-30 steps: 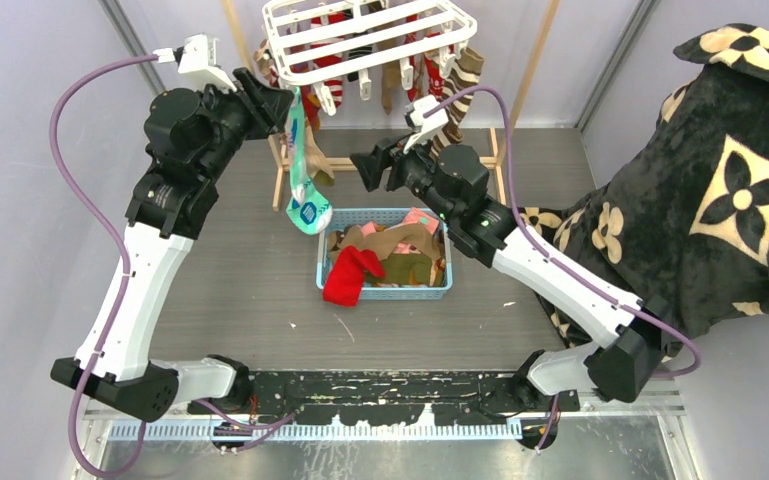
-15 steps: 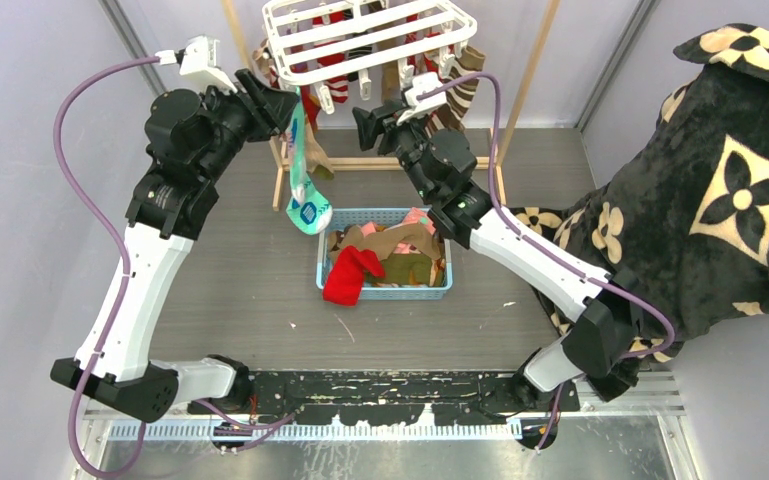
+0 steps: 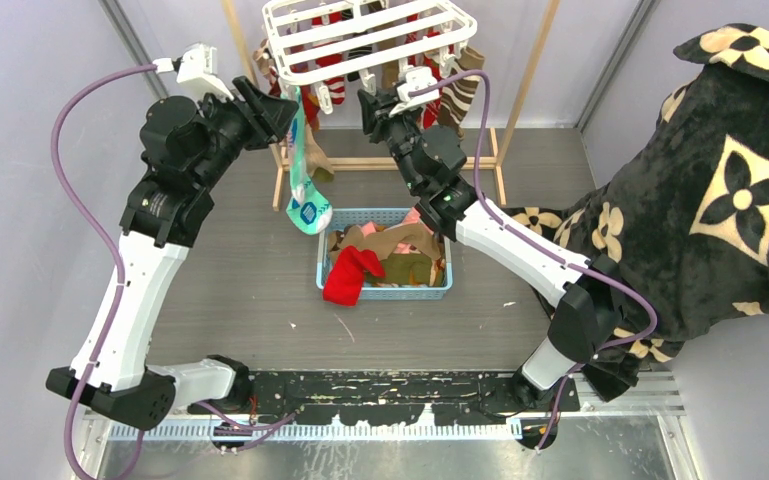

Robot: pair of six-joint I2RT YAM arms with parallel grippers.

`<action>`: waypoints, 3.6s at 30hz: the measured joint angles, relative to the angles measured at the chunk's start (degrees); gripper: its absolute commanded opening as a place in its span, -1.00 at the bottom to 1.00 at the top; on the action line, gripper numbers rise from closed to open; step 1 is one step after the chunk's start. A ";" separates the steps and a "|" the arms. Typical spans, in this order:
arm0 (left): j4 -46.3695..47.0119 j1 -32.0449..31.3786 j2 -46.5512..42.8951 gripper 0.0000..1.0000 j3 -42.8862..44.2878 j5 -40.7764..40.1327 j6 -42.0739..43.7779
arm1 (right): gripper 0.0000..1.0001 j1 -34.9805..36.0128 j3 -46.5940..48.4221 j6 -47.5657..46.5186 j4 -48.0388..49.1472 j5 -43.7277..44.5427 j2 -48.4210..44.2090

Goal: Clip the socks to the hanger
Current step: Open the clamp at the hanger, then pick up the sock from the bin.

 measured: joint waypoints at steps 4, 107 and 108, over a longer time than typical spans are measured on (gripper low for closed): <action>-0.48 0.00 -0.31 -0.06 -0.02 0.09 -0.15 | -0.73 0.13 0.00 -0.13 1.53 -0.09 -0.02; 4.79 -8.28 14.23 -0.93 12.37 1.70 5.11 | 0.55 3.23 -20.85 -0.52 -32.59 -28.44 -23.34; 4.79 -8.28 14.23 -0.92 12.37 1.70 5.11 | 0.55 3.98 -22.40 -1.92 -33.75 -28.98 -23.15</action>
